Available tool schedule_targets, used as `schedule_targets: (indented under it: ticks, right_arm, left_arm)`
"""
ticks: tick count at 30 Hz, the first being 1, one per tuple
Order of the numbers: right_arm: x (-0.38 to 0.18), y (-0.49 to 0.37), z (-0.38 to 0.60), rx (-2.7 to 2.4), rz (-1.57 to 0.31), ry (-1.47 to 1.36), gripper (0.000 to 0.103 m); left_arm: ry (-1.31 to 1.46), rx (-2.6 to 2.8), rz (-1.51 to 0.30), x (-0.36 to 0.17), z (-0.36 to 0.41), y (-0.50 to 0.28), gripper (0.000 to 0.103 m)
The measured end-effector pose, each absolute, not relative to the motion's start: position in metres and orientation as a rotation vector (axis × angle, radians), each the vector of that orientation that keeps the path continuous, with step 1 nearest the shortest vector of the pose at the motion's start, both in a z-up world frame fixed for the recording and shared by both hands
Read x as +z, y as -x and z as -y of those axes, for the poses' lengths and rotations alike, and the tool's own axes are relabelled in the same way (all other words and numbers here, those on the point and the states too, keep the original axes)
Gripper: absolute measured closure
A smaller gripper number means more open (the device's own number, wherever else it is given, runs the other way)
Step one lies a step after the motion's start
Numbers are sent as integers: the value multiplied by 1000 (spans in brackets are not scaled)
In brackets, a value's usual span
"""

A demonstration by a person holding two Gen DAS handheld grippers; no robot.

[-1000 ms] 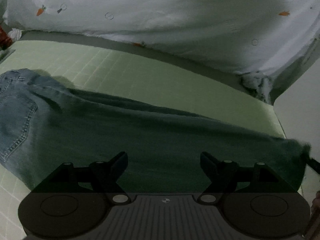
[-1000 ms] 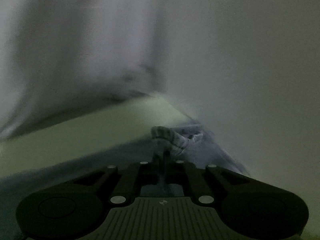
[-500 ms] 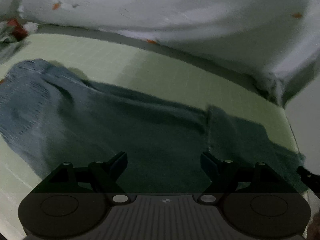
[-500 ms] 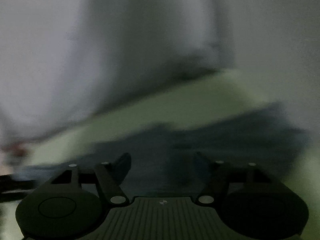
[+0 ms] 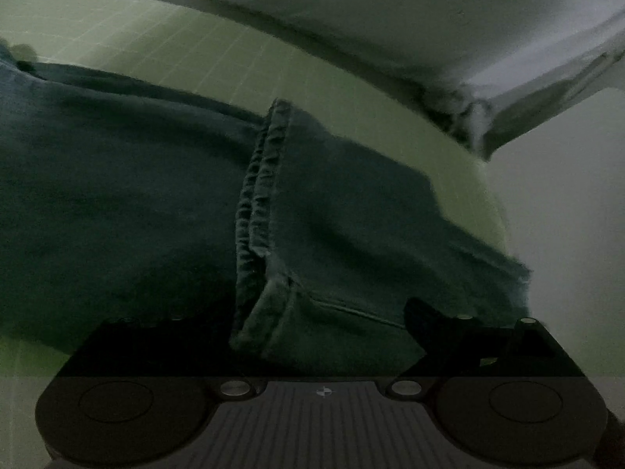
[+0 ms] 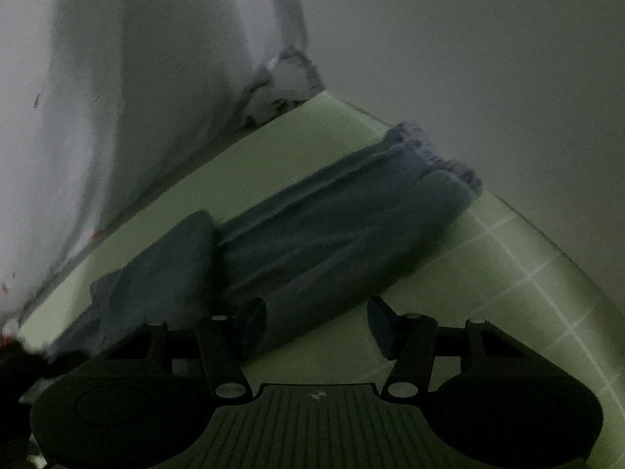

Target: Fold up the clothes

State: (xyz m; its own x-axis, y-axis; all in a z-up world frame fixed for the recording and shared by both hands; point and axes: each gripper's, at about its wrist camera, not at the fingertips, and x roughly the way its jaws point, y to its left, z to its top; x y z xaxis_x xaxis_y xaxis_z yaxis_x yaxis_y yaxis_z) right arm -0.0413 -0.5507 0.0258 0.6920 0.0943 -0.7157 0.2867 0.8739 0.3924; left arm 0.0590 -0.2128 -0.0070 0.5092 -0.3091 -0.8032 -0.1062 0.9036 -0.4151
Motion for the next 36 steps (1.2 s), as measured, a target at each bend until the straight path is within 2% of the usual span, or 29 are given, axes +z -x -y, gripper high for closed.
schedule_targets:
  ticks: [1, 4, 9, 13, 15, 17, 18, 20, 21, 22, 25, 32, 36]
  right_arm:
    - [26, 40, 547, -107, -814, -502, 30]
    - [25, 36, 536, -93, -832, -473, 30]
    - [30, 43, 520, -96, -845, -432, 30]
    - [35, 50, 511, -126, -839, -439, 30]
    - [40, 53, 508, -145, -834, -440, 30]
    - [45, 53, 503, -156, -821, -431, 30]
    - [48, 53, 500, -162, -815, -424, 30]
    - [53, 51, 495, -171, -811, -407, 27]
    - [54, 50, 493, -173, -810, -400, 24]
    - [56, 46, 489, -171, -811, -389, 22]
    - [59, 29, 476, -150, -815, -340, 21]
    - [47, -36, 414, 13, -845, -153, 20]
    - [24, -53, 393, 7, -944, -53, 21]
  left_arm:
    - [424, -126, -1010, -4, 212, -56, 81]
    - [446, -162, -965, 8, 203, -48, 84]
    - [429, -109, -810, 56, 154, -51, 85]
    - [384, 59, -661, 97, 78, -62, 85]
    - [354, 271, -550, 126, -10, -65, 85]
    - [314, 462, -520, 140, -70, -62, 85]
    - [294, 538, -538, 145, -94, -60, 83]
    - [289, 609, -587, 150, -124, -54, 65]
    - [313, 620, -609, 150, -138, -46, 45]
    - [337, 597, -604, 149, -142, -36, 32]
    - [331, 428, -578, 134, -113, -9, 25]
    - [341, -56, -736, 75, 35, 6, 24]
    - [332, -281, -824, 52, 120, 3, 24]
